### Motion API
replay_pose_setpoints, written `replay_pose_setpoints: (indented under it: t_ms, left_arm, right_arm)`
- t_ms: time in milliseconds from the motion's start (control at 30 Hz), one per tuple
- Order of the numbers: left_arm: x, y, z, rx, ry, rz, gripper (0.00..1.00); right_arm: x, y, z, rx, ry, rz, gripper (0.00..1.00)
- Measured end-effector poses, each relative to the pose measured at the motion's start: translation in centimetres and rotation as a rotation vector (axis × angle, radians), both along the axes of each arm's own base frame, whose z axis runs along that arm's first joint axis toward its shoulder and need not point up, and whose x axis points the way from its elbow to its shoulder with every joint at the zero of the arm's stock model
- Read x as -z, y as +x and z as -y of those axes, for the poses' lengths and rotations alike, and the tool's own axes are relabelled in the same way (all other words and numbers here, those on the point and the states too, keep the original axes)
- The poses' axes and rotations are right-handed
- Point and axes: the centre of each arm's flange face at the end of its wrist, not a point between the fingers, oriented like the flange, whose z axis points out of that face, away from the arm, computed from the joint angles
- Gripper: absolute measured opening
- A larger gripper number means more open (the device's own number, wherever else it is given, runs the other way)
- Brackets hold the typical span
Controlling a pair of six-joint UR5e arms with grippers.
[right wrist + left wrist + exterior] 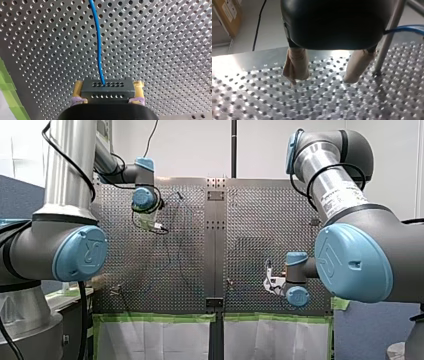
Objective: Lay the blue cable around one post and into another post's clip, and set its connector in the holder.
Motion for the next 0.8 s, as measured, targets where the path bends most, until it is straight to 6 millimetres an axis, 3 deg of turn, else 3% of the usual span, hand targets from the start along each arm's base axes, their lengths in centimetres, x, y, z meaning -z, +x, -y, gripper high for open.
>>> replay_pose_setpoints:
  t_ms: [433, 800]
  left_arm:
    - [-0.5, -0.7, -0.8, -0.116, 0.141, -0.103, 1.00]
    - [-2.0, -0.9, 0.1, -0.068, 0.260, -0.161, 1.00]
  right_arm:
    - [0.0, 0.0, 0.0, -0.001, 0.000, 0.003, 0.00]
    - [0.0, 0.0, 0.0, -0.001, 0.001, 0.004, 0.00]
